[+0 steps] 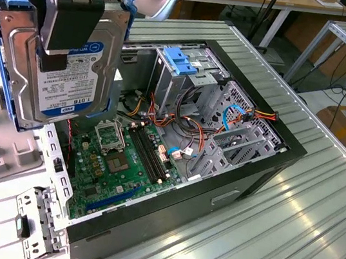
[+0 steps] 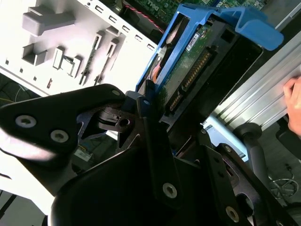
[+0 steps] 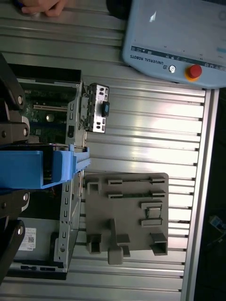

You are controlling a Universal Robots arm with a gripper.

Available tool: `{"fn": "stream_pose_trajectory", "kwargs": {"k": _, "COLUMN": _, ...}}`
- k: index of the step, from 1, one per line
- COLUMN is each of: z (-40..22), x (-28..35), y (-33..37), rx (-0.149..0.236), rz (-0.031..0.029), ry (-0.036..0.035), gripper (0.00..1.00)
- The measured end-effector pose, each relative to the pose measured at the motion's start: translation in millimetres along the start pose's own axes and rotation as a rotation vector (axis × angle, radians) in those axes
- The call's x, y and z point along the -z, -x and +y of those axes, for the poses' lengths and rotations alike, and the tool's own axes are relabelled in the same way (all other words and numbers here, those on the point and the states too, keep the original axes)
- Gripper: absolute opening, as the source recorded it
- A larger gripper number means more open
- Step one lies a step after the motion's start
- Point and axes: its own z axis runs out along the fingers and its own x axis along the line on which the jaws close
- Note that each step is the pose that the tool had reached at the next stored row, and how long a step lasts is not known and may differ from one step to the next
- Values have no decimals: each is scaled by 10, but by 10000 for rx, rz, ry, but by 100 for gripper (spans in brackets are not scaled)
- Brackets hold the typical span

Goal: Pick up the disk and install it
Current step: 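Pick up the disk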

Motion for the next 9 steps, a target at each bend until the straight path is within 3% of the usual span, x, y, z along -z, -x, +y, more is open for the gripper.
{"fn": "stream_pose_trajectory", "kwargs": {"k": 9, "z": -45, "x": -1, "y": -158, "rx": 0, "rz": 1, "ry": 4, "gripper": 36}}
